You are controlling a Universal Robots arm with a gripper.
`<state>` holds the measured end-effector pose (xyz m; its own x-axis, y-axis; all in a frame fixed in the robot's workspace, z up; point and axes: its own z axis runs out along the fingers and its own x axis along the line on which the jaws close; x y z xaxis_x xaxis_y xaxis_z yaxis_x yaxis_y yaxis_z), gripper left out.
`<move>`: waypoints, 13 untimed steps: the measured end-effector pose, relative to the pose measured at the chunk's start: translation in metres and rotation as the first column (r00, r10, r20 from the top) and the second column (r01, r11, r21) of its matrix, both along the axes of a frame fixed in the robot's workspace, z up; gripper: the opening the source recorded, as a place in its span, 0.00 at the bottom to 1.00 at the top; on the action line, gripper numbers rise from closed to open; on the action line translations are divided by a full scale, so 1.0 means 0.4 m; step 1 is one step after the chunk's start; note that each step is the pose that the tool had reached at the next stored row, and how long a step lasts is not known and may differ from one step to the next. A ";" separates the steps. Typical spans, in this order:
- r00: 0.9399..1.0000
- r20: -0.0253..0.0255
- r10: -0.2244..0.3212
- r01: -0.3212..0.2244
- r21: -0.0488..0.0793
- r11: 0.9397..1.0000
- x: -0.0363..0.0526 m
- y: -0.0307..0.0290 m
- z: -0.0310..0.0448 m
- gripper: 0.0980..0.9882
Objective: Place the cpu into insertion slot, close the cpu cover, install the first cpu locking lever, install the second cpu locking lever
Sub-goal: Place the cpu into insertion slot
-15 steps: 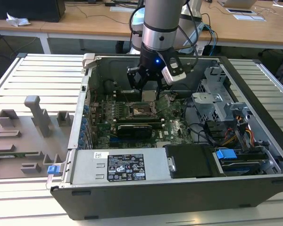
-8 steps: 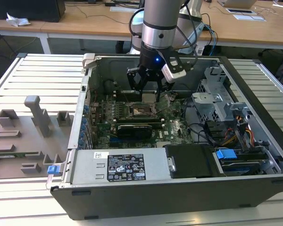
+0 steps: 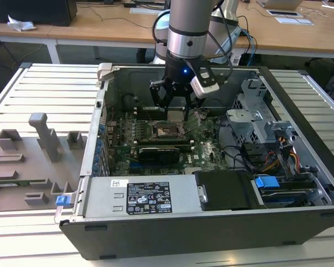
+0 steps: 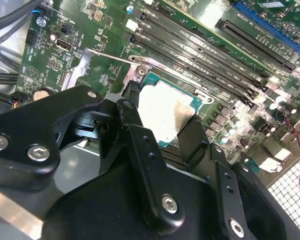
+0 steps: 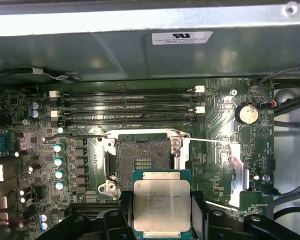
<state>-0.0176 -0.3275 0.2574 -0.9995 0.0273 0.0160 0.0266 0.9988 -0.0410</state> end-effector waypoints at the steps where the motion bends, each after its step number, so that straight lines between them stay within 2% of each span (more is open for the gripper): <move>1: 1.000 0.000 -0.015 0.015 0.000 1.000 0.000 0.000 0.000 0.50; 7: 0.995 0.000 -0.096 0.096 -0.001 0.995 0.000 0.000 -0.001 0.50; 10: 0.985 0.000 -0.172 0.172 -0.002 0.985 0.000 0.000 -0.002 0.50; 12: 0.980 0.000 -0.199 0.199 -0.002 0.980 0.000 0.000 -0.002 0.50; 13: 0.975 0.000 -0.224 0.224 -0.003 0.975 0.000 0.000 -0.003 0.50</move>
